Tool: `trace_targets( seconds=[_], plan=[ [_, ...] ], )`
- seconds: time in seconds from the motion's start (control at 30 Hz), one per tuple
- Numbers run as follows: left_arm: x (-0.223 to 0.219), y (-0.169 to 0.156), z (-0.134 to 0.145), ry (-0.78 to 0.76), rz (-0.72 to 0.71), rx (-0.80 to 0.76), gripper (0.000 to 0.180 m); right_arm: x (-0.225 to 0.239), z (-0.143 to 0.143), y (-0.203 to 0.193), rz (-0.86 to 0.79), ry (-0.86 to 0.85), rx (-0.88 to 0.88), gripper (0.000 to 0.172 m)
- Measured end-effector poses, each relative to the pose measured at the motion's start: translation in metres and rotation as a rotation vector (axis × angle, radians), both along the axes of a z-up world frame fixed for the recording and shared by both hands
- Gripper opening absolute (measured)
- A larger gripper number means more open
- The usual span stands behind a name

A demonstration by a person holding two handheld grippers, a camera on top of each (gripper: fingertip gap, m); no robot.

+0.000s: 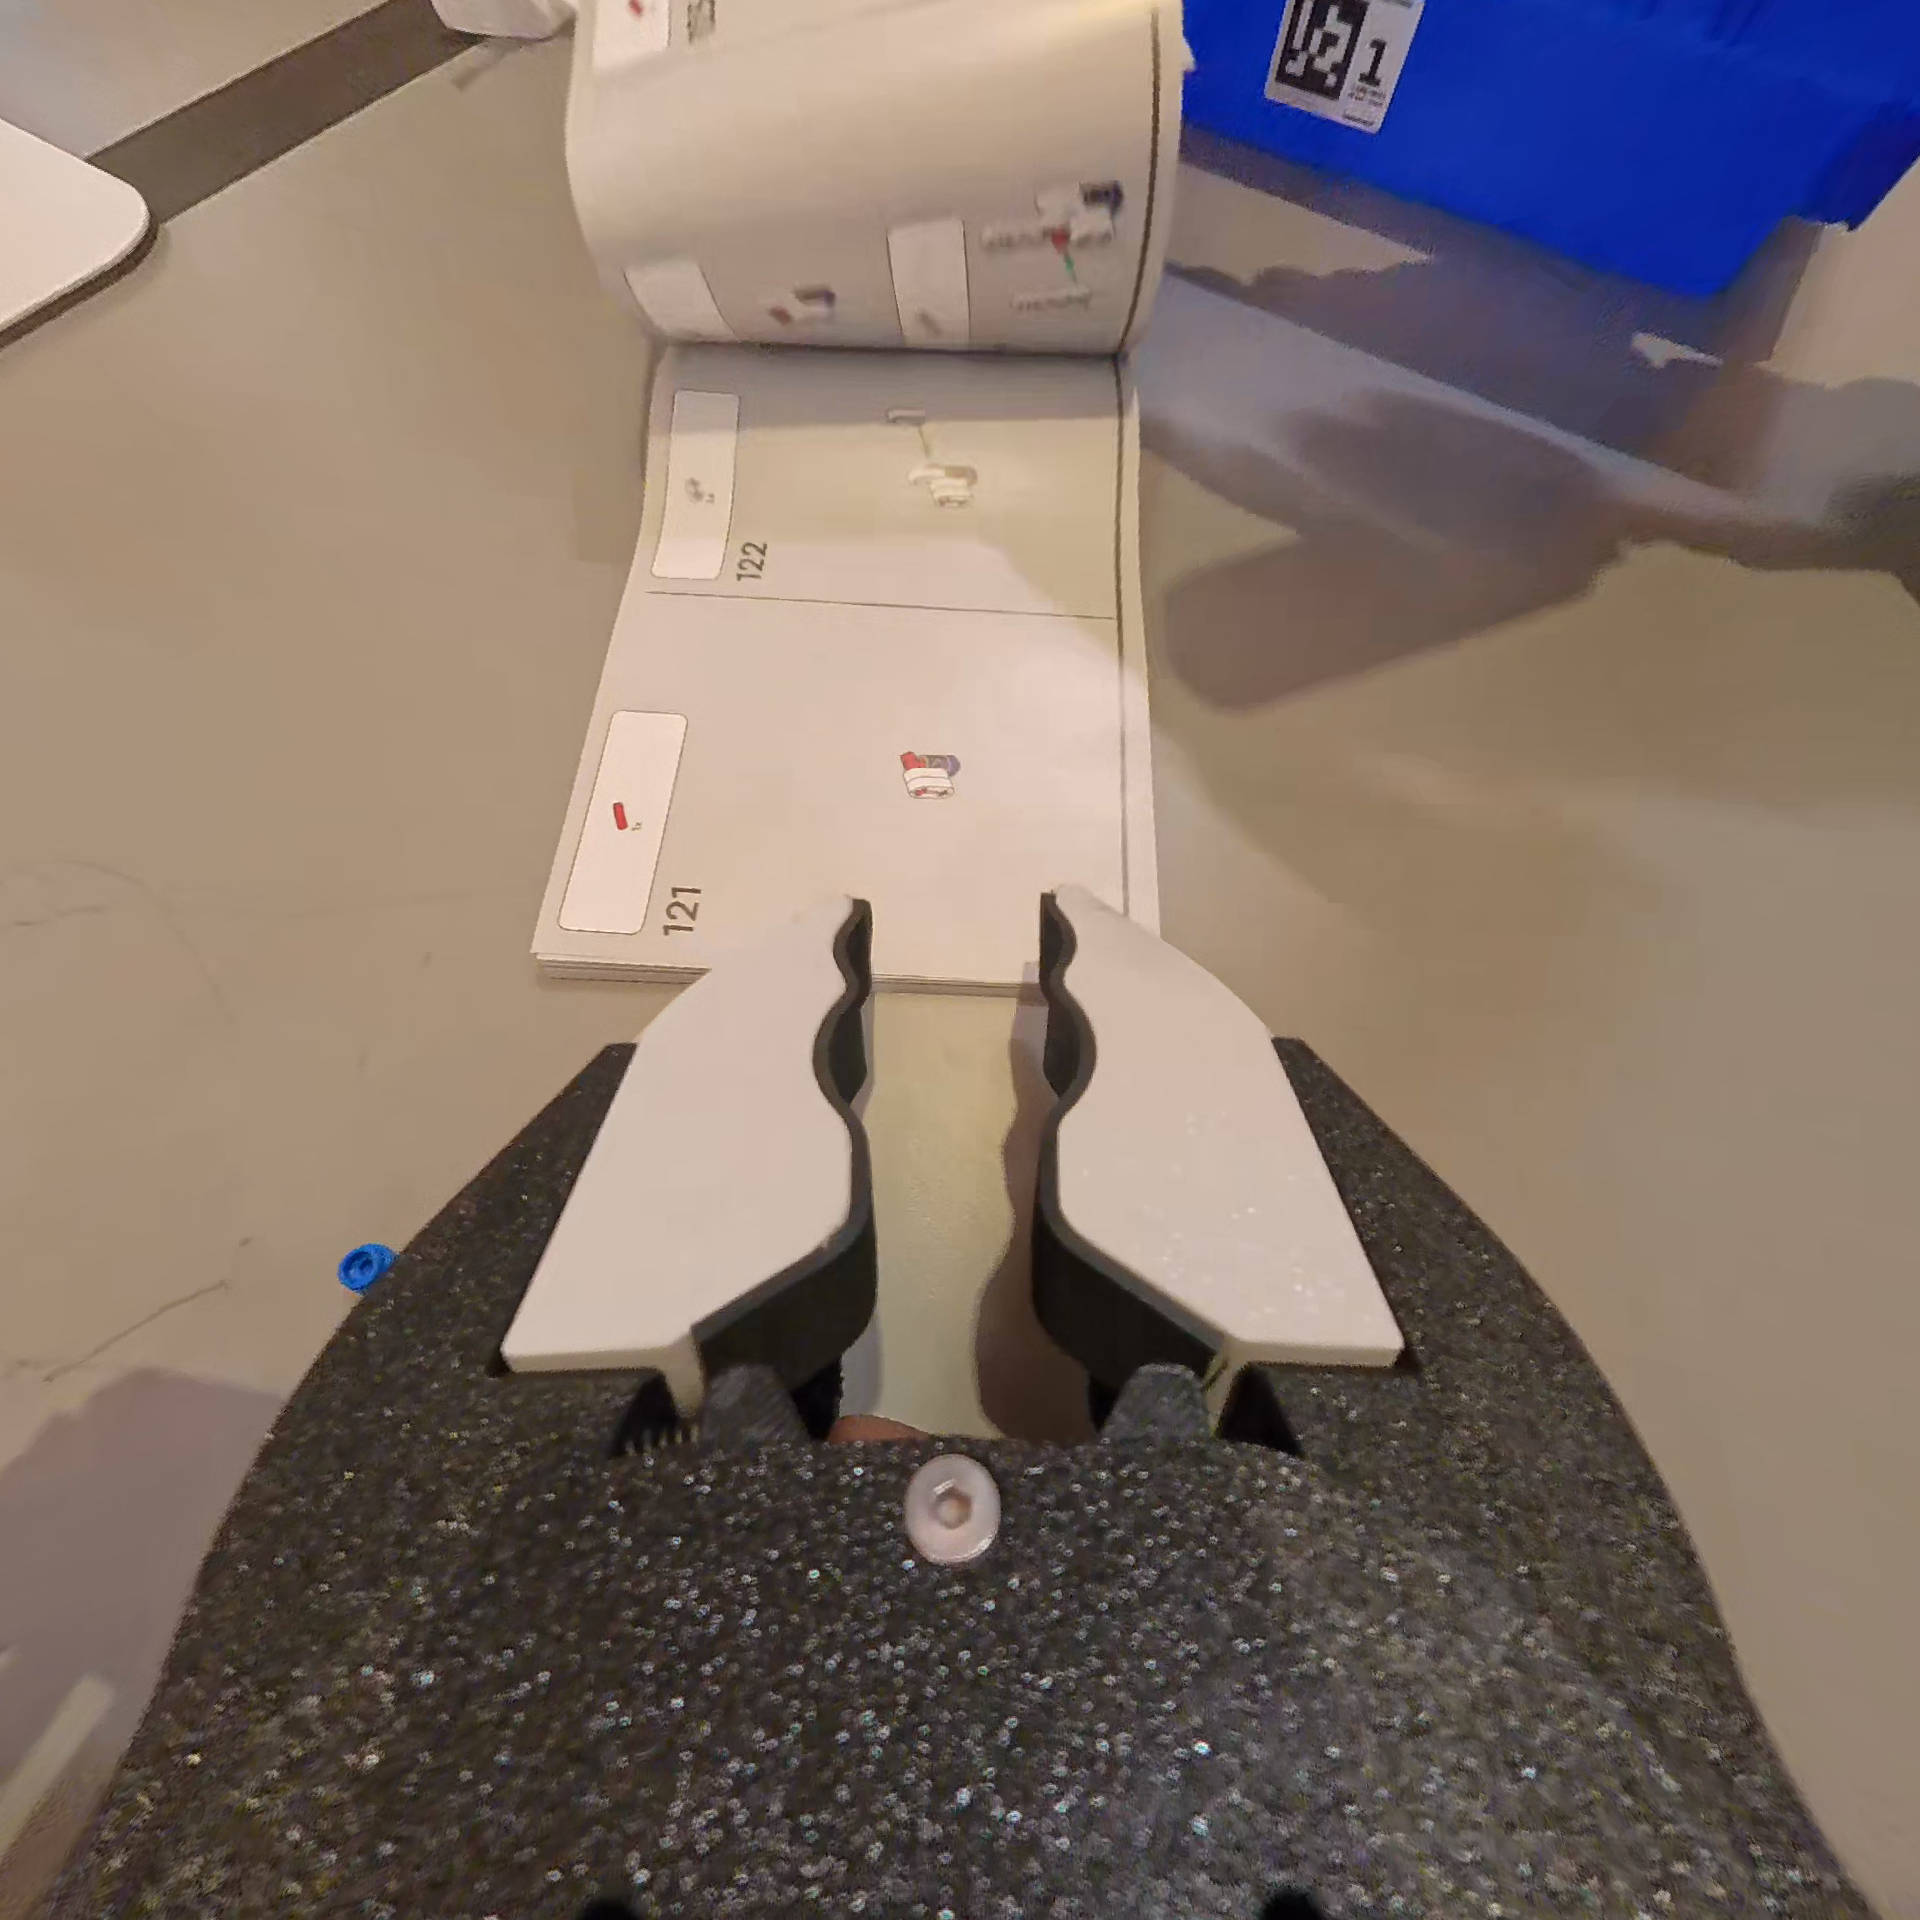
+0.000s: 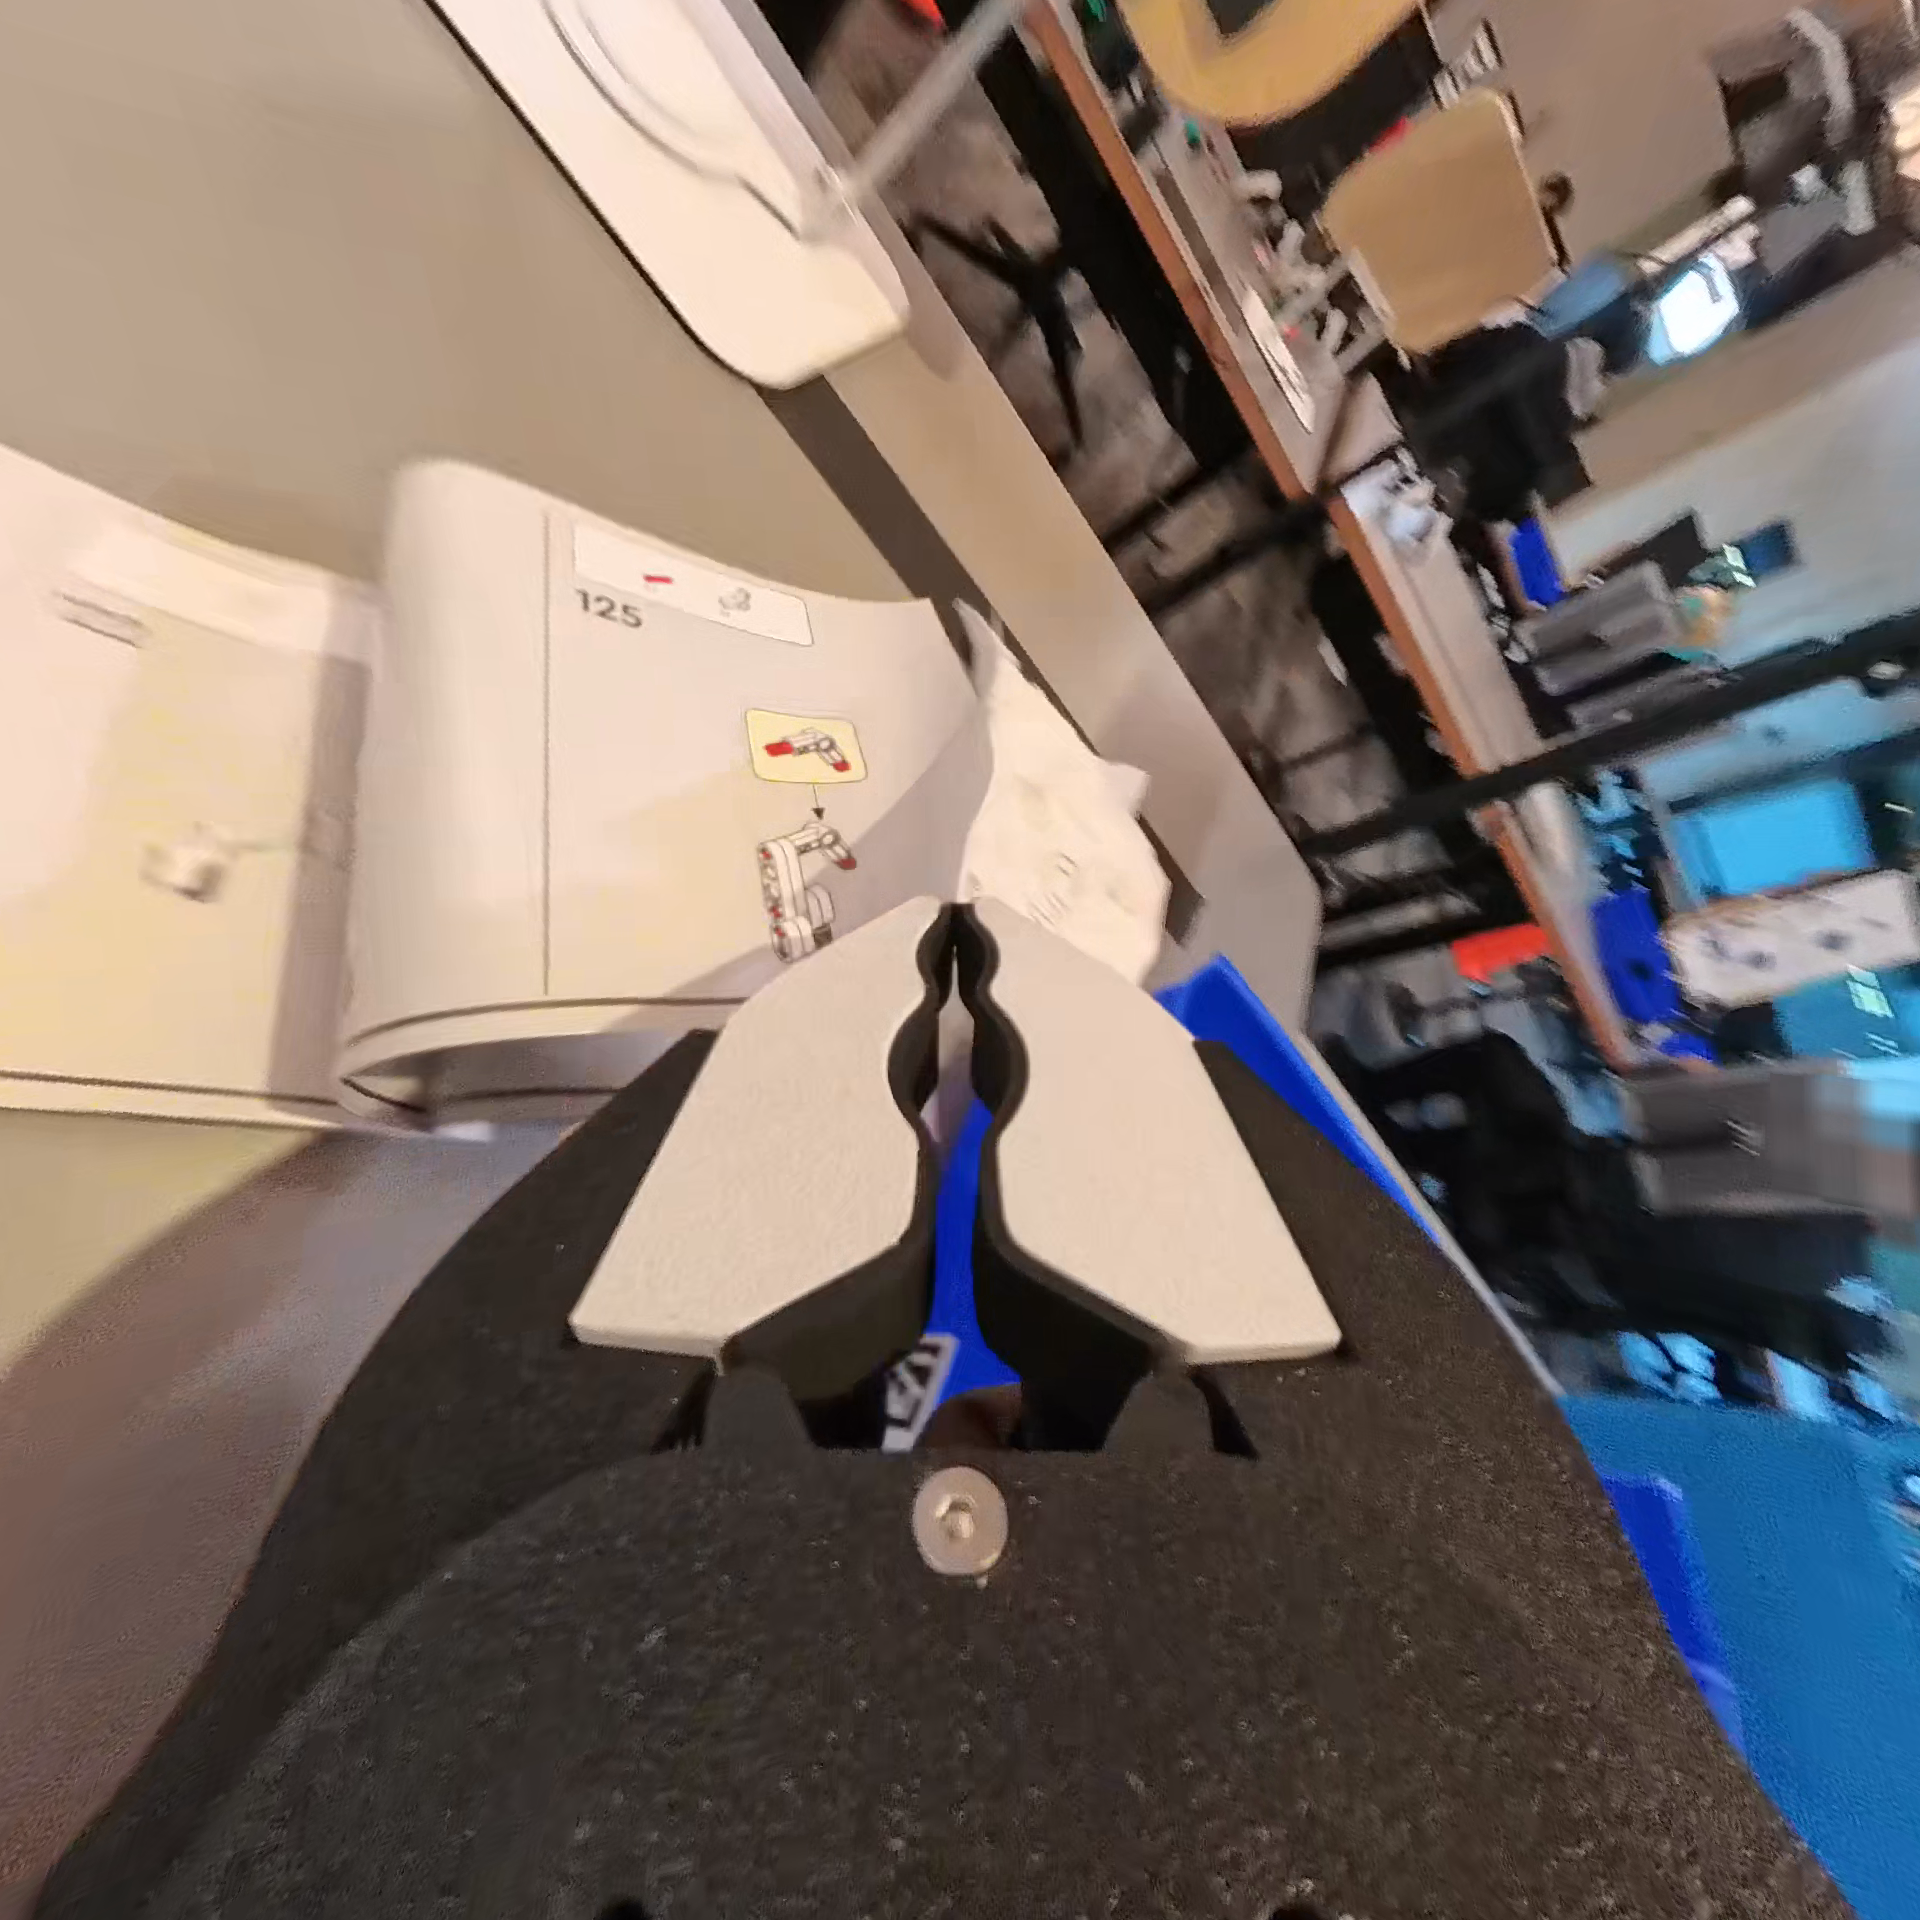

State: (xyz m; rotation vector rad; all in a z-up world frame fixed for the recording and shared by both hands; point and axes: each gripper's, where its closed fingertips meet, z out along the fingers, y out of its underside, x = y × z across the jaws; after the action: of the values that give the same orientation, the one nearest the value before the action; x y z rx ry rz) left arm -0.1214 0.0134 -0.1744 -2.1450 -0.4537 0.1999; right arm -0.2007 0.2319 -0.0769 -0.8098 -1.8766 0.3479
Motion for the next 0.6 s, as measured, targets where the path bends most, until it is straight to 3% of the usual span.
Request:
trace_targets(
  seconds=[0.2, 0.3, 0.6],
  plan=[
    [0.009, 0.000, 0.002, 0.016, -0.025, 0.000, 0.032, -0.008, -0.019, 0.053, -0.254, -0.157, 0.206, 0.002],
    [0.011, 0.000, 0.004, 0.027, -0.030, 0.005, 0.032, -0.008, -0.033, 0.072, -0.368, -0.245, 0.255, 0.011],
    [0.013, 0.002, 0.009, 0.041, -0.033, 0.022, 0.032, -0.006, -0.014, 0.072, -0.362, -0.201, 0.184, 0.017]
  ],
)
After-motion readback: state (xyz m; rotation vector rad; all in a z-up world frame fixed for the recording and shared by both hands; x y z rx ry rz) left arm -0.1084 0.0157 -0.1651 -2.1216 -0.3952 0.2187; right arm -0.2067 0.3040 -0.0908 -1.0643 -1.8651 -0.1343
